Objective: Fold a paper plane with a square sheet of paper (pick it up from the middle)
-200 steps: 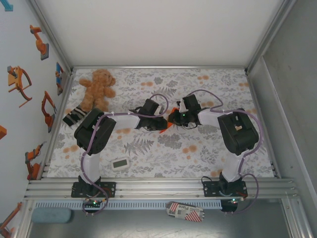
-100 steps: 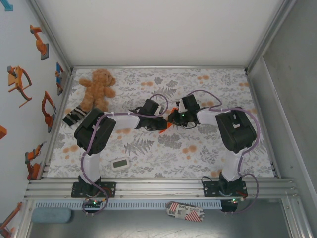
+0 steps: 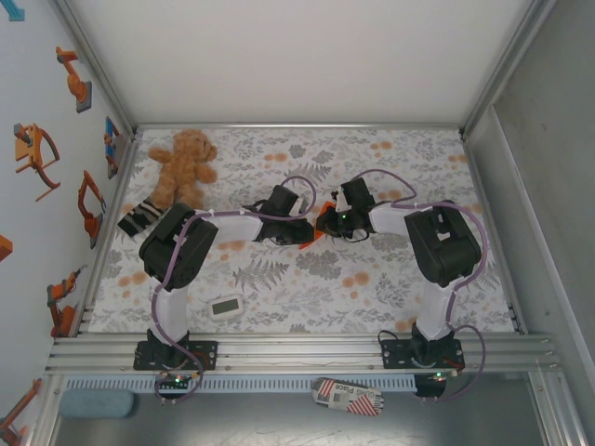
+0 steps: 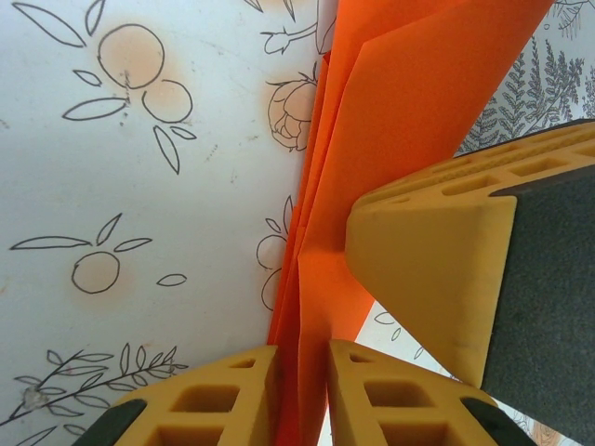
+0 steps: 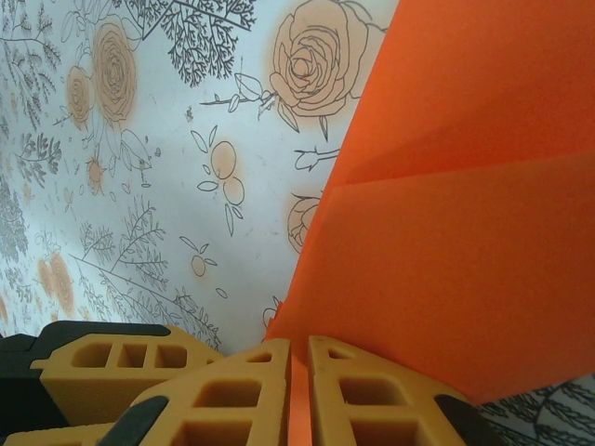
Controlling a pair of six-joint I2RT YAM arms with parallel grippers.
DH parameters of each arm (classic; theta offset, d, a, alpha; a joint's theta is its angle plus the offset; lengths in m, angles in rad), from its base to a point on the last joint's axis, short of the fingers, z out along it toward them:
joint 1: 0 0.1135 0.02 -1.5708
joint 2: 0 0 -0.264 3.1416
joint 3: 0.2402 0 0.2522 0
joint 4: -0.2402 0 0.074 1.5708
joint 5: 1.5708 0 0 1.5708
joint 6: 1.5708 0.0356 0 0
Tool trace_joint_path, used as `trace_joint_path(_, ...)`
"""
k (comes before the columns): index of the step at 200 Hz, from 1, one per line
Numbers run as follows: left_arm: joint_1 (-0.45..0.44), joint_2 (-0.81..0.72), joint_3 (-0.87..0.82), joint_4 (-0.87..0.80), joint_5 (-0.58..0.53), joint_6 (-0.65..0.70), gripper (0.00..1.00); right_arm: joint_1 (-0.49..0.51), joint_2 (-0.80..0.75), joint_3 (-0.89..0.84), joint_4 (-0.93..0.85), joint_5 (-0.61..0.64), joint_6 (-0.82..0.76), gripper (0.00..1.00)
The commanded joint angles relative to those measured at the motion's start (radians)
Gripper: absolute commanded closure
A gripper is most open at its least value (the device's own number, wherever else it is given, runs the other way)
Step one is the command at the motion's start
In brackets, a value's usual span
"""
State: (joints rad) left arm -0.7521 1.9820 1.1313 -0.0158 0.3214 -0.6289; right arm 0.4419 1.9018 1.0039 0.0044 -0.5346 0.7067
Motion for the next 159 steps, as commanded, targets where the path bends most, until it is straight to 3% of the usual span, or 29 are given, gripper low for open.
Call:
trace_joint_path(1, -0.011, 0.085, -0.053, -0.134, -0.068, 0.009, 0.78, 0.004, 0.024, 0.023, -0.049, -0.004, -0.021, 0.87)
trace_joint_path(66, -0.009, 0.038, -0.040, -0.128, -0.052, 0.010, 0.76, 0.005, 0.046, 0.036, -0.080, -0.018, -0.049, 0.87)
trace_joint_path(127, 0.006, -0.111, -0.035, -0.154, -0.088, -0.002, 0.64, 0.004, 0.063, 0.069, -0.134, -0.048, -0.134, 0.87)
trace_joint_path(159, 0.014, -0.159, -0.065, -0.111, -0.041, -0.033, 0.61, 0.003, 0.088, 0.095, -0.157, -0.084, -0.185, 0.87)
